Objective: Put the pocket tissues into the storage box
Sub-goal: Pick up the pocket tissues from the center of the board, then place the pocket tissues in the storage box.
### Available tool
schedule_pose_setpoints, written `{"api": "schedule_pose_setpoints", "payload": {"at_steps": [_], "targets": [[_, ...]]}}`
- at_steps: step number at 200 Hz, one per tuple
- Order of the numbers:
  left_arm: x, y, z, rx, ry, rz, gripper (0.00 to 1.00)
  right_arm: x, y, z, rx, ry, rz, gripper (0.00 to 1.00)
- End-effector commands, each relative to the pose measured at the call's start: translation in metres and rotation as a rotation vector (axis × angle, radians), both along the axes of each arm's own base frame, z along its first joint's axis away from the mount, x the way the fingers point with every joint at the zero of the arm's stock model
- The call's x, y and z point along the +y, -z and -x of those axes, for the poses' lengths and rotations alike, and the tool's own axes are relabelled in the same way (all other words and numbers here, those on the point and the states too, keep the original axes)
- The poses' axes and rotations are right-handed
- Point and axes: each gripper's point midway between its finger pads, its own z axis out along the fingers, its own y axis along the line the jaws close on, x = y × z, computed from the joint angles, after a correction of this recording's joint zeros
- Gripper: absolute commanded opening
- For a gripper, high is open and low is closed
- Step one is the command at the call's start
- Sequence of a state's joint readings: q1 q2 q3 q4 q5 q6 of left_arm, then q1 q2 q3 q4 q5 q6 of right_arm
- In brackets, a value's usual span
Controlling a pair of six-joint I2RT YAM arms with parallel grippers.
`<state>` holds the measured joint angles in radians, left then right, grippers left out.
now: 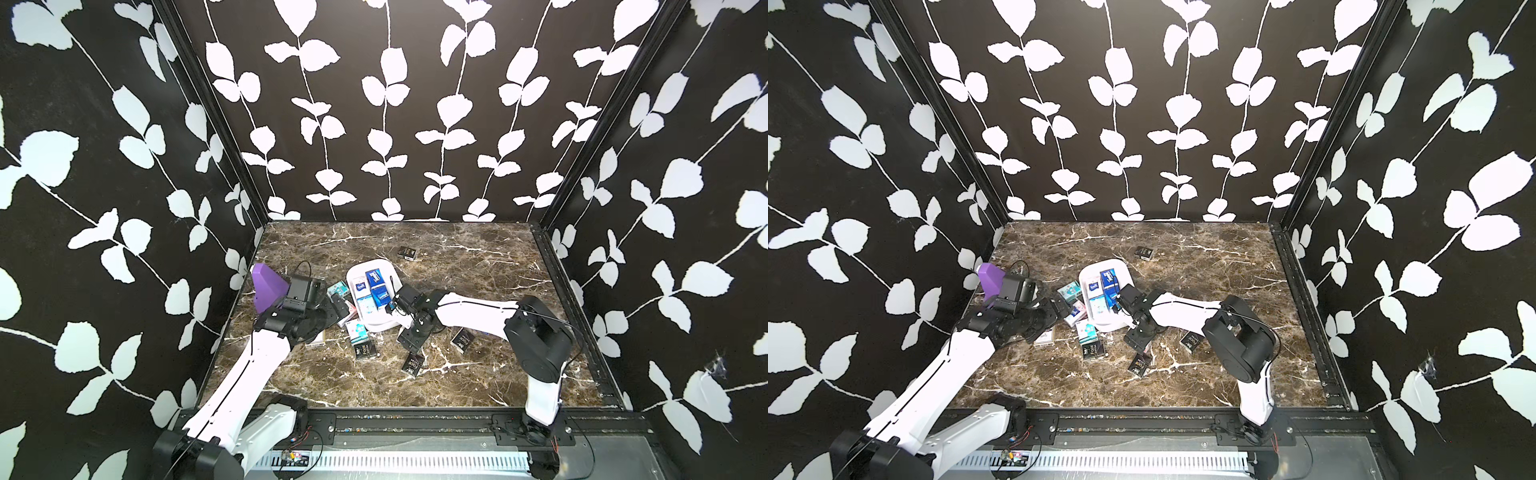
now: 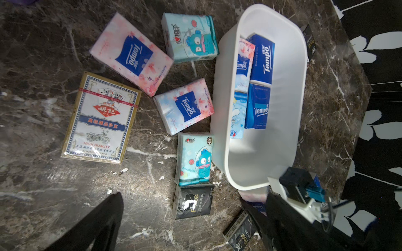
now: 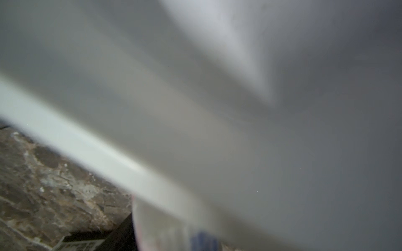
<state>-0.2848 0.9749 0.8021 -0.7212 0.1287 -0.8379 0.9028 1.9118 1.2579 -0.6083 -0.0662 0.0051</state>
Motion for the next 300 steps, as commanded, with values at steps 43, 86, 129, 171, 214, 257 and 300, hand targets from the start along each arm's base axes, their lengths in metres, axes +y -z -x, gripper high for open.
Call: {"api": "schedule_pose_setpoints", "payload": {"at_steps": [43,86,129,171,214,257,300], "targets": [[0.009,0.006,0.016,0.019,-0.019,-0.025,0.99,0.008,-0.015,0.001,-0.008,0.033,-0.035,0.42],[0.005,0.008,0.007,0.007,-0.010,-0.014,0.99,0.009,-0.037,0.003,-0.023,0.072,-0.092,0.25],[-0.005,0.012,-0.009,0.006,0.005,0.010,0.99,-0.004,-0.065,0.010,-0.042,0.079,-0.098,0.23],[-0.015,0.016,-0.028,0.005,0.029,0.026,0.99,-0.017,-0.099,0.006,-0.091,0.132,-0.099,0.21],[-0.018,0.018,-0.038,0.011,0.046,0.009,0.99,-0.001,-0.128,-0.043,-0.204,0.232,-0.035,0.19],[-0.014,0.016,-0.037,0.015,0.066,-0.030,0.99,0.035,-0.131,-0.106,-0.336,0.297,0.000,0.19],[-0.008,0.016,-0.036,0.013,0.069,-0.065,0.99,0.062,-0.118,-0.153,-0.371,0.340,0.028,0.20]]}}
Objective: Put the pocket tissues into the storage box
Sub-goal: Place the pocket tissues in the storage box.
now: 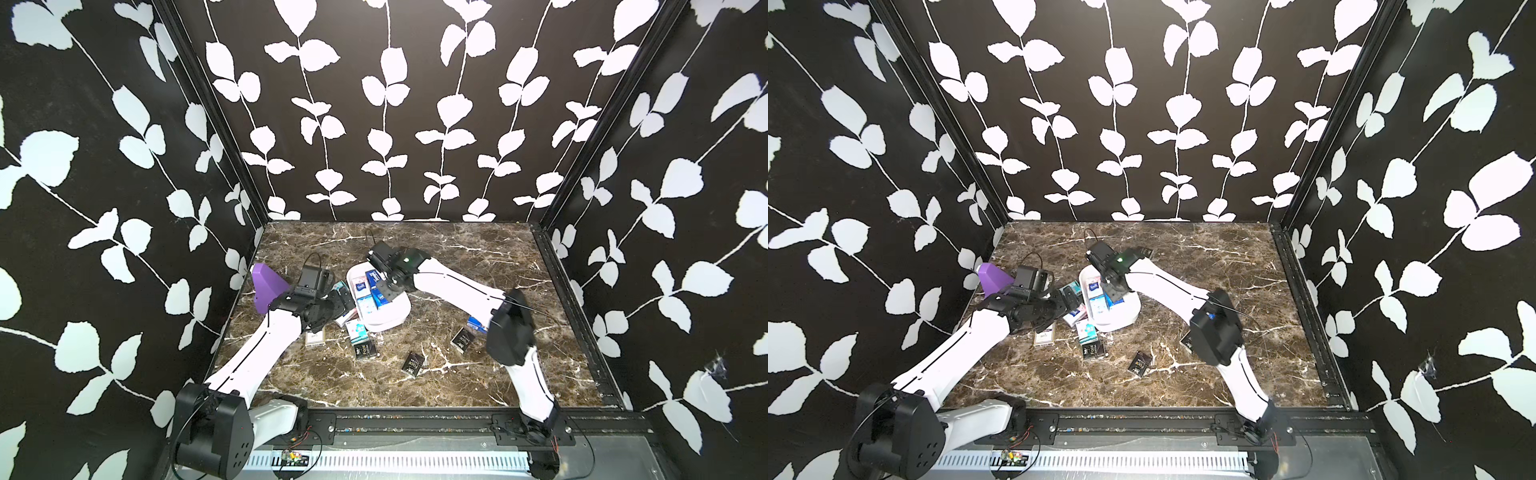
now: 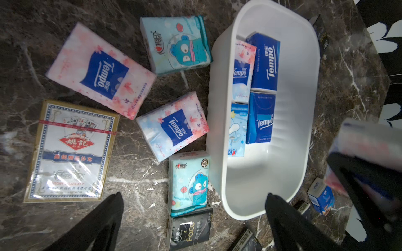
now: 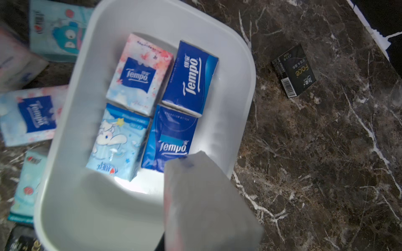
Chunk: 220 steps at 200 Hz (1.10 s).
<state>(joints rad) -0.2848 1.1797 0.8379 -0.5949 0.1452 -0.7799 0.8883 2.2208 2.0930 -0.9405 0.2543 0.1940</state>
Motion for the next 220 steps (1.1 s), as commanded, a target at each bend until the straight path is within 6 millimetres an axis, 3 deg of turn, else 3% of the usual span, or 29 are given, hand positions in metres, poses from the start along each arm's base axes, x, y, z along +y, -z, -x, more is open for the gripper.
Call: {"api": "schedule_pose_setpoints", "payload": {"at_steps": [1,42,83,147,193,220], "targets": [[0.005,-0.006,0.000,-0.016,0.014,-0.039,0.99,-0.004,-0.006,-0.023,-0.036,0.058,0.040,0.20],[0.013,-0.004,0.002,-0.018,0.014,-0.077,0.99,-0.001,0.008,-0.052,-0.026,0.121,0.009,0.22],[0.022,-0.009,0.006,-0.031,0.016,-0.129,0.99,0.005,0.026,-0.067,0.021,0.168,-0.094,0.26],[0.030,-0.012,0.010,-0.039,0.034,-0.179,0.99,0.012,0.049,-0.076,0.037,0.196,-0.117,0.29],[0.027,-0.011,0.006,-0.030,0.044,-0.174,0.99,0.011,0.047,-0.079,0.021,0.210,-0.120,0.47],[0.027,-0.011,0.005,-0.031,0.049,-0.174,0.99,0.012,0.044,-0.080,0.013,0.212,-0.127,0.50]]}}
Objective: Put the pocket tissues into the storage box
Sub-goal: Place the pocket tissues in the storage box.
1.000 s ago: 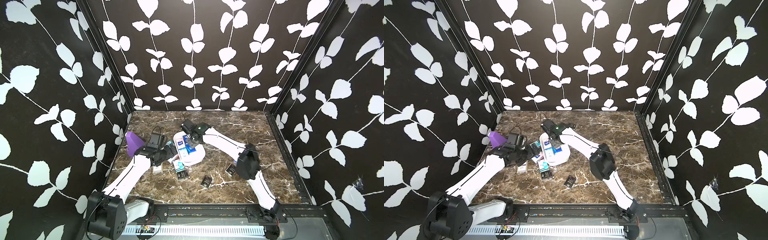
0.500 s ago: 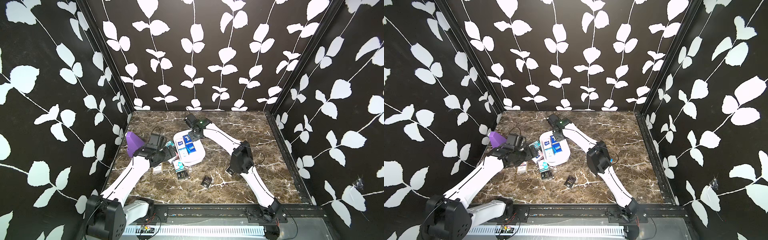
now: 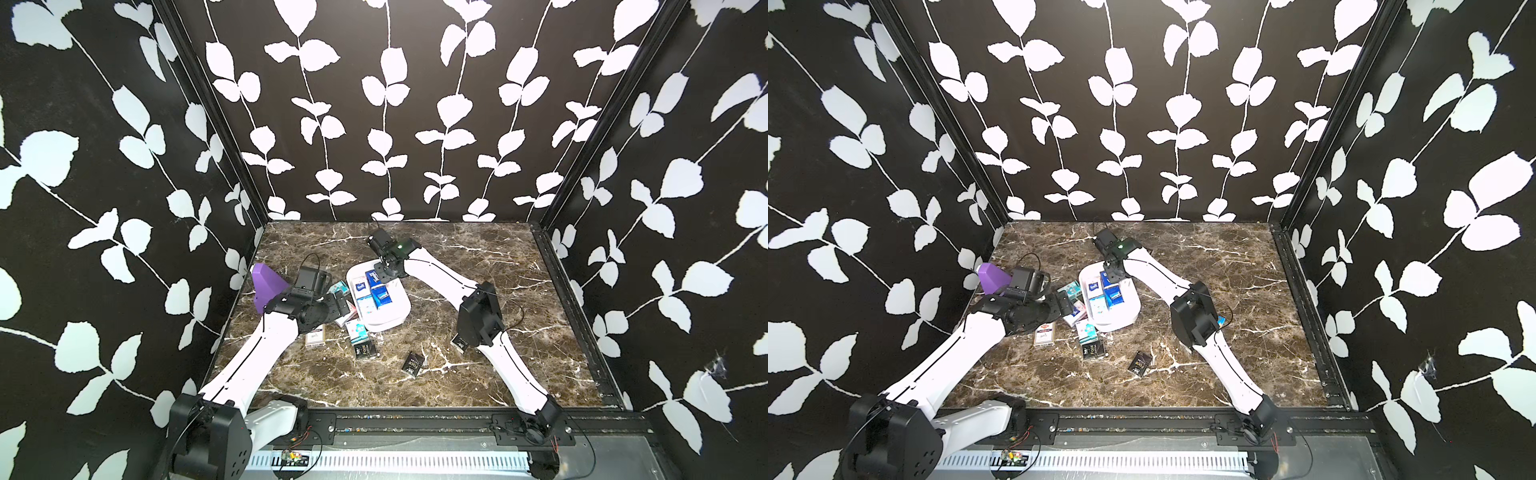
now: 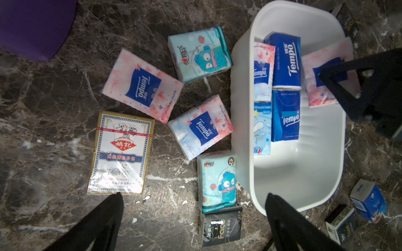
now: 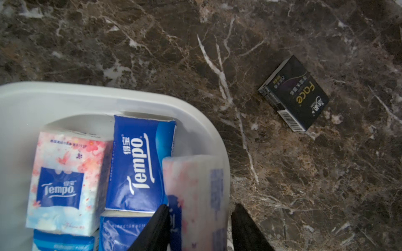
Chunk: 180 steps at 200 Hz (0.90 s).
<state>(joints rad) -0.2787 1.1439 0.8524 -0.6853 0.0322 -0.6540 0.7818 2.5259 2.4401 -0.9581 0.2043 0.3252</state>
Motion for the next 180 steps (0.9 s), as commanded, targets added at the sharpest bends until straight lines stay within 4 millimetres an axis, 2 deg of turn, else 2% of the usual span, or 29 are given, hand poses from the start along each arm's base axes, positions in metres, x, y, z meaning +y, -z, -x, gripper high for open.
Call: {"api": "schedule_pose_setpoints", "payload": {"at_steps": [1,60,87,112,124,149,180], "targets": [[0.002,-0.008,-0.003,-0.013,0.006,-0.011,0.99,0.005,-0.003,-0.005,-0.020,0.012,-0.017,0.51],[0.002,-0.009,-0.001,-0.015,-0.007,-0.002,0.99,0.004,-0.018,-0.003,-0.031,0.012,-0.031,0.53],[0.001,-0.008,-0.003,-0.019,-0.015,0.013,0.99,-0.001,-0.043,0.005,-0.036,0.016,-0.068,0.54],[-0.003,-0.009,-0.006,-0.018,-0.015,0.028,0.99,-0.001,-0.059,0.026,0.013,0.032,-0.160,0.54],[-0.004,-0.010,-0.008,-0.020,-0.015,0.035,0.99,0.000,-0.058,0.038,0.055,0.053,-0.206,0.54],[-0.005,-0.012,-0.010,-0.025,-0.014,0.040,0.99,0.001,-0.042,0.058,0.146,0.100,-0.275,0.57],[-0.005,-0.012,-0.009,-0.021,-0.014,0.037,0.99,0.008,-0.024,0.065,0.190,0.134,-0.338,0.60]]}}
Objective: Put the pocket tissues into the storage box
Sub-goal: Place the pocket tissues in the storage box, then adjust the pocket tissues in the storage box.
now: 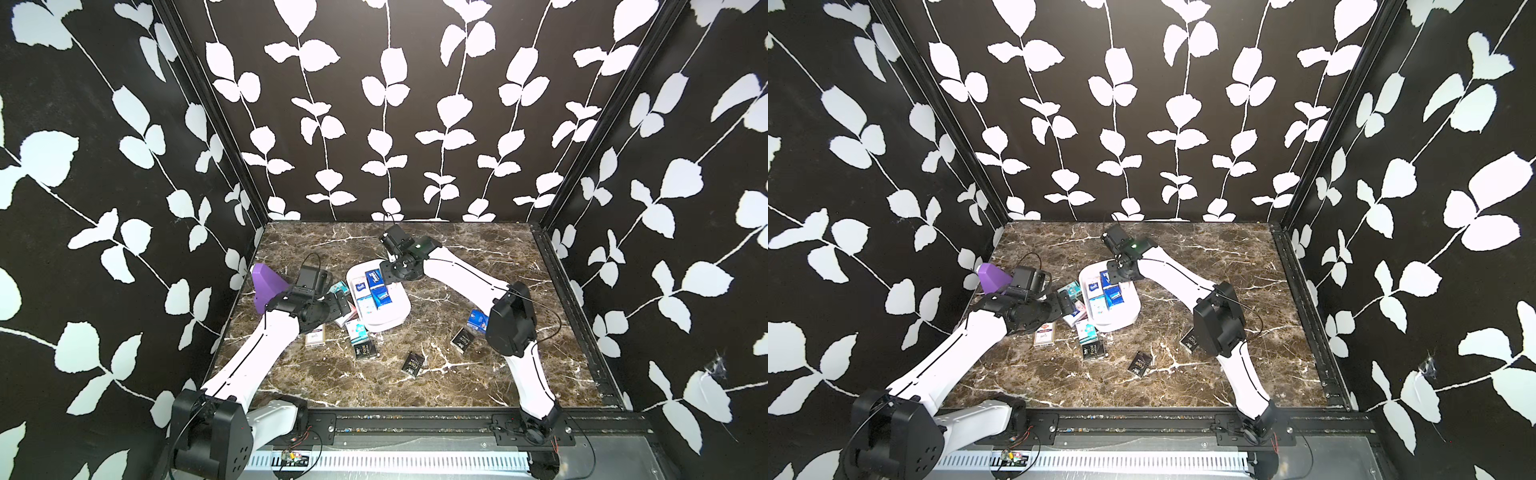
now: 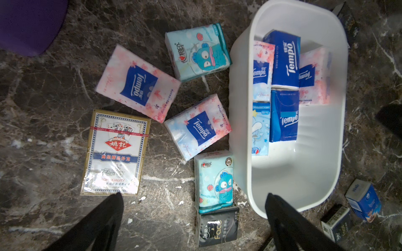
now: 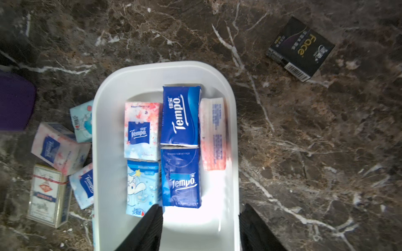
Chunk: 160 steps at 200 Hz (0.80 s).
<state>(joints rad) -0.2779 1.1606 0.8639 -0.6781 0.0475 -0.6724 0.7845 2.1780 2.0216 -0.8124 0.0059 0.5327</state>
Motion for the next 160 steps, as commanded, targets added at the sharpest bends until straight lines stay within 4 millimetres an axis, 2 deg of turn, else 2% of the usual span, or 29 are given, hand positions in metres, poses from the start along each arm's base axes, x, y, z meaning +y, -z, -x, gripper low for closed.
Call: {"api": "schedule_pose_setpoints", "payload": {"at_steps": [1,30,86,145,160], "targets": [[-0.001,-0.011,-0.005,-0.025,-0.005,0.015,0.99,0.015,0.027,0.010,0.078,0.035,-0.076,0.60],[0.000,-0.009,-0.003,-0.023,-0.006,0.010,0.99,0.021,0.040,0.009,0.092,0.041,-0.071,0.62],[0.006,0.000,0.010,0.002,0.005,-0.015,0.99,0.021,0.060,-0.012,0.047,0.132,-0.046,0.66],[0.005,-0.006,0.006,-0.001,0.006,-0.019,0.99,0.036,0.066,-0.043,-0.007,0.147,-0.046,0.69],[0.005,-0.007,0.006,-0.001,0.003,-0.016,0.99,0.039,0.062,-0.048,-0.020,0.146,-0.057,0.69]]}}
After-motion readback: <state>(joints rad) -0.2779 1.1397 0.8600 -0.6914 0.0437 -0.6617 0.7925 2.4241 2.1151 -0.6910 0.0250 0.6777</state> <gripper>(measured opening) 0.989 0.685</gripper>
